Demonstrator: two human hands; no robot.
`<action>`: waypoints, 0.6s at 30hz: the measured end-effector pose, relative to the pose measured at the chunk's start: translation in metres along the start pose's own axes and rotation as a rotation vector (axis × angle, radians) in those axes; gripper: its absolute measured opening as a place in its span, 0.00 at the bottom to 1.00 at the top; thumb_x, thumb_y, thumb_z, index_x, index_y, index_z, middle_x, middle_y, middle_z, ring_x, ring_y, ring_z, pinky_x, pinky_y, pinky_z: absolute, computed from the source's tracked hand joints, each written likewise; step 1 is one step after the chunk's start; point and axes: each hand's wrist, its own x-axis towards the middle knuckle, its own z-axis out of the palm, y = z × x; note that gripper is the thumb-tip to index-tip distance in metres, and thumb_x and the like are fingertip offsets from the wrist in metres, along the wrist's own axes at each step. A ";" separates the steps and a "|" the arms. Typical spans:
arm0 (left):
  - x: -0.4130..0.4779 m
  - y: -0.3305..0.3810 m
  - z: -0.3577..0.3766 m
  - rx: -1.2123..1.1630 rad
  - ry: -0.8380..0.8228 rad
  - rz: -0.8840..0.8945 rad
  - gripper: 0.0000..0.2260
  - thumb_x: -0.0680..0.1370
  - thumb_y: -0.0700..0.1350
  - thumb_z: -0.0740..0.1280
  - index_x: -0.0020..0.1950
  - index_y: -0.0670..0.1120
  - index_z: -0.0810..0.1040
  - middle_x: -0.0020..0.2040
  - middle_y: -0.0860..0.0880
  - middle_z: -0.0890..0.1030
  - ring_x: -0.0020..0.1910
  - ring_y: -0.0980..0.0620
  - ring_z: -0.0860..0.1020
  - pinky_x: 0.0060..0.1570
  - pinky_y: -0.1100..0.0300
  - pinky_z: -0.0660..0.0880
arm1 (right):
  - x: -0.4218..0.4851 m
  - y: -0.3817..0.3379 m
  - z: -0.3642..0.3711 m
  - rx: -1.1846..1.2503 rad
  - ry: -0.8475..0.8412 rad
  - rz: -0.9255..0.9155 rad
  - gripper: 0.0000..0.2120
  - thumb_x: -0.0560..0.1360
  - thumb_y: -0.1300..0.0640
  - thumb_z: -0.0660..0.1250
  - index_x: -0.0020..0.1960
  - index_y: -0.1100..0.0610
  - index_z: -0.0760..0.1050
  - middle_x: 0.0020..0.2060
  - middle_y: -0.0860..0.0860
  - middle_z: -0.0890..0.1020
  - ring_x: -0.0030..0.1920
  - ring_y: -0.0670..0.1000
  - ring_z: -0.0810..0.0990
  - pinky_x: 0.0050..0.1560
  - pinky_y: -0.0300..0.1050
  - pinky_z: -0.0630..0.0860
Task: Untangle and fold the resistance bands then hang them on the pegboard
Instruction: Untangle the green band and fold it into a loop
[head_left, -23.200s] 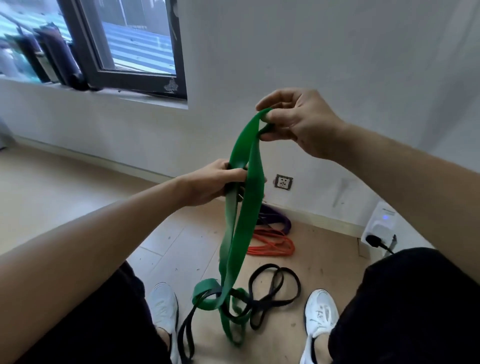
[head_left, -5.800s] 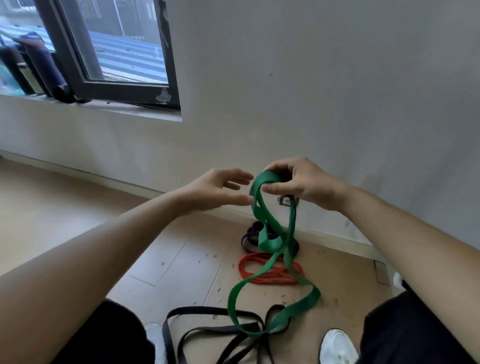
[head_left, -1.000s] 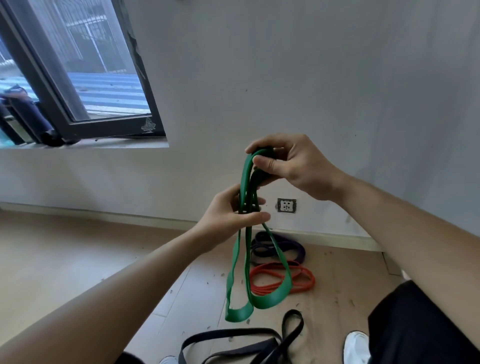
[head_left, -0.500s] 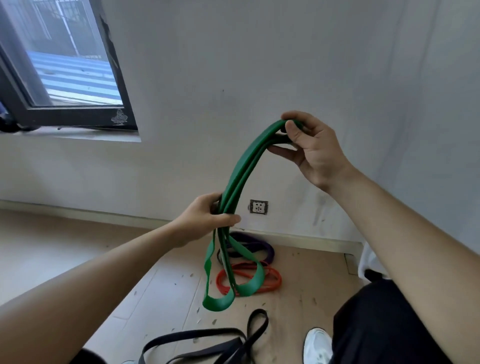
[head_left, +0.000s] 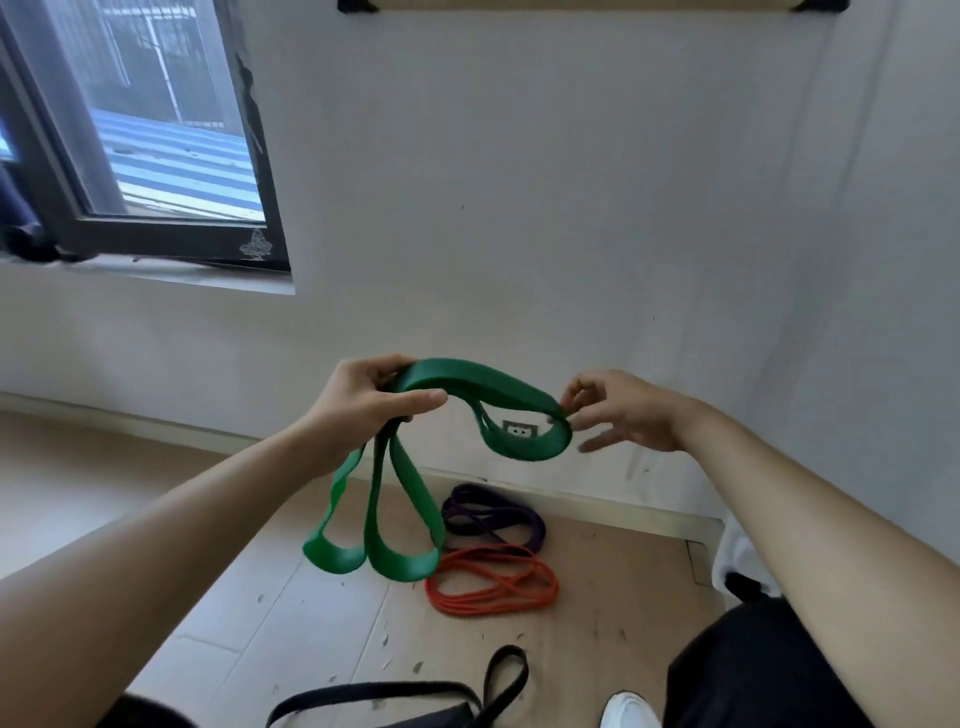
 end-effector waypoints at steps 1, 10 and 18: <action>-0.001 0.002 -0.001 0.010 -0.003 0.005 0.17 0.64 0.53 0.81 0.50 0.49 0.87 0.41 0.48 0.84 0.39 0.52 0.79 0.46 0.57 0.78 | 0.002 -0.002 0.008 -0.117 -0.040 0.033 0.10 0.76 0.68 0.70 0.57 0.61 0.76 0.56 0.57 0.84 0.55 0.54 0.83 0.63 0.65 0.78; -0.010 0.011 0.000 0.159 -0.072 0.111 0.11 0.70 0.41 0.80 0.50 0.44 0.87 0.40 0.47 0.87 0.38 0.50 0.83 0.42 0.58 0.79 | 0.008 -0.070 0.094 -0.182 -0.125 -0.355 0.31 0.72 0.55 0.79 0.72 0.51 0.72 0.60 0.48 0.83 0.62 0.45 0.80 0.60 0.38 0.77; -0.017 0.015 -0.017 0.179 -0.099 0.055 0.22 0.68 0.45 0.80 0.59 0.43 0.79 0.44 0.43 0.87 0.40 0.49 0.84 0.46 0.53 0.82 | 0.003 -0.088 0.091 -0.174 -0.080 -0.465 0.15 0.73 0.62 0.77 0.59 0.60 0.82 0.46 0.51 0.87 0.46 0.46 0.85 0.48 0.37 0.78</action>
